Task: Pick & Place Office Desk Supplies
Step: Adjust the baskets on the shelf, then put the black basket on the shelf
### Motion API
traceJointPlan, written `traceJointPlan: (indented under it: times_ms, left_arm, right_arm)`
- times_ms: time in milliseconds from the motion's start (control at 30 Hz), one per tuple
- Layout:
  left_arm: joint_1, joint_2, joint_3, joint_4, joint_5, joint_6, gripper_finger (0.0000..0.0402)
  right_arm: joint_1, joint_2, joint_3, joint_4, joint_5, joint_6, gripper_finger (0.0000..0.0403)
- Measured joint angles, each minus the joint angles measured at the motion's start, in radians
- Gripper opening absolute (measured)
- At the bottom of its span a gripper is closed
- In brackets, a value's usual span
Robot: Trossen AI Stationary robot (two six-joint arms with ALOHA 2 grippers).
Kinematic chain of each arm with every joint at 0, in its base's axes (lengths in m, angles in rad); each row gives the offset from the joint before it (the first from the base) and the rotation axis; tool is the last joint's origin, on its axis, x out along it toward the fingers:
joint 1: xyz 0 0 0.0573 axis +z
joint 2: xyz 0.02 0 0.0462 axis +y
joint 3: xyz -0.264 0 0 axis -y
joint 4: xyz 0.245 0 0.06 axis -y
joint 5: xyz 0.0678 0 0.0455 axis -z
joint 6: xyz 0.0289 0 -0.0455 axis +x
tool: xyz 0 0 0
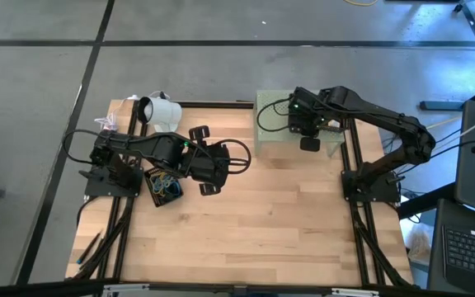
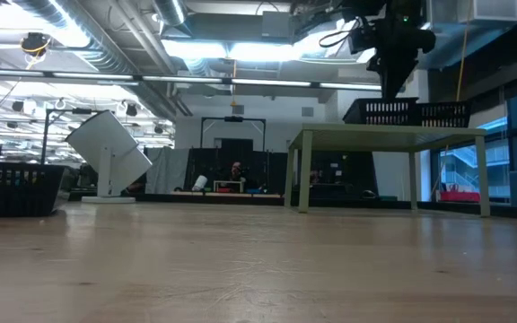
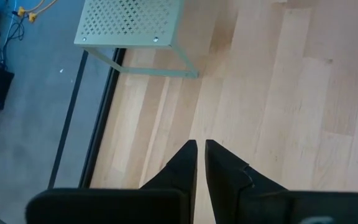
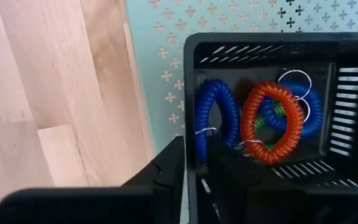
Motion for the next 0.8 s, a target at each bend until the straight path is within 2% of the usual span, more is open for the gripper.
traceJointPlan:
  times_ms: [300,667,800]
  left_arm:
    - [0.000,0.000,0.000,0.000,0.000,-0.007,0.0029]
    - [0.000,0.000,0.000,0.000,0.011,-0.059,0.0043]
    - [-0.007,0.008,0.000,0.000,0.093,-0.144,0.0058]
  right_arm:
    - [0.001,-0.006,0.000,0.003,0.083,0.000,0.0090]
    - [0.014,-0.077,0.000,-0.001,0.078,0.042,0.0096]
    - [0.043,-0.105,0.000,0.004,0.077,0.081,0.0096]
